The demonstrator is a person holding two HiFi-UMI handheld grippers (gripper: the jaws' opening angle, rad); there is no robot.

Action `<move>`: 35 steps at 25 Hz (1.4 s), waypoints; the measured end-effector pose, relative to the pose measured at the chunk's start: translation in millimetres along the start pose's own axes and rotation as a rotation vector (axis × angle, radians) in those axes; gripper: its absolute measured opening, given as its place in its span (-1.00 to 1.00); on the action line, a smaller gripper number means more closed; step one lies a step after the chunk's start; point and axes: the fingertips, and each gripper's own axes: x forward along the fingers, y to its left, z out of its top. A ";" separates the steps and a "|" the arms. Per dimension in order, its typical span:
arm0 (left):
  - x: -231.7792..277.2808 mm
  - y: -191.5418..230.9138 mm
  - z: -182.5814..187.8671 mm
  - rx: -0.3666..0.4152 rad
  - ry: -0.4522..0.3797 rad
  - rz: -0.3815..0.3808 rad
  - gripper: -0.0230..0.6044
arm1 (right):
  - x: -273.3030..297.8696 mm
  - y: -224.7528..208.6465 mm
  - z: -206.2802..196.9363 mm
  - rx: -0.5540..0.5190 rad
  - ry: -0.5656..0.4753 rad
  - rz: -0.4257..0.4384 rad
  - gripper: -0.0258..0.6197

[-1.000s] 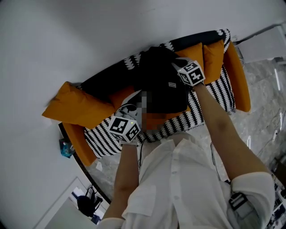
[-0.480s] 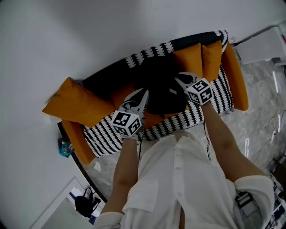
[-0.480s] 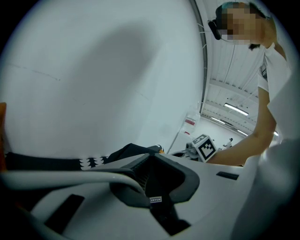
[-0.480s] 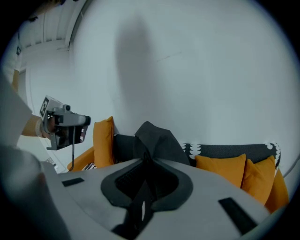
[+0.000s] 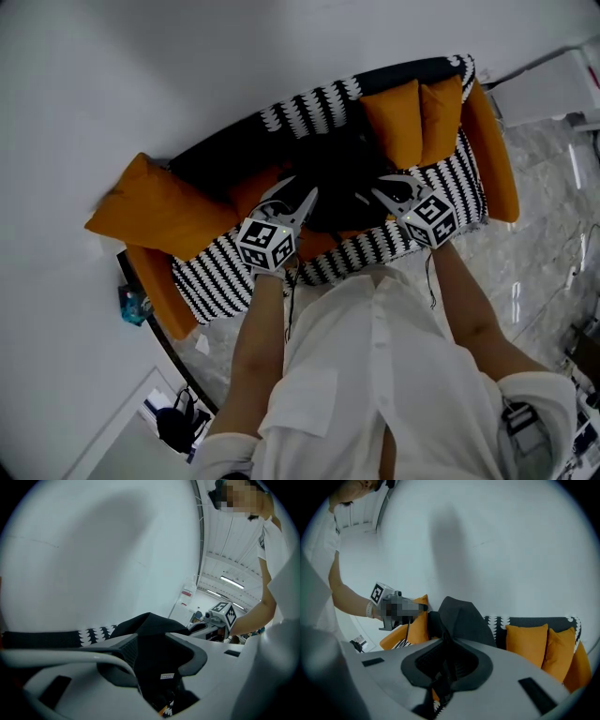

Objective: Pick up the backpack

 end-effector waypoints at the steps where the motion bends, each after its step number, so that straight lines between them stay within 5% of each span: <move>1: 0.6 0.8 -2.7 0.016 0.011 -0.002 -0.30 | -1.7 5.0 -1.9 -0.006 0.005 0.006 -0.77; 5: 5.5 5.6 -14.9 0.111 0.083 -0.002 -0.15 | -7.4 17.5 -9.3 -0.010 0.018 0.012 -0.77; 23: 37.4 -0.1 -44.1 0.438 0.304 -0.072 -0.19 | -12.9 36.5 -20.6 -0.014 0.055 0.015 -0.77; 30: 34.5 0.7 -46.0 0.435 0.323 -0.045 -0.48 | -14.6 35.6 -22.4 0.006 0.053 -0.016 -0.78; 35: 25.1 -7.3 -47.6 0.356 0.309 -0.023 -0.59 | -19.1 34.5 -18.6 0.063 0.017 -0.049 -0.78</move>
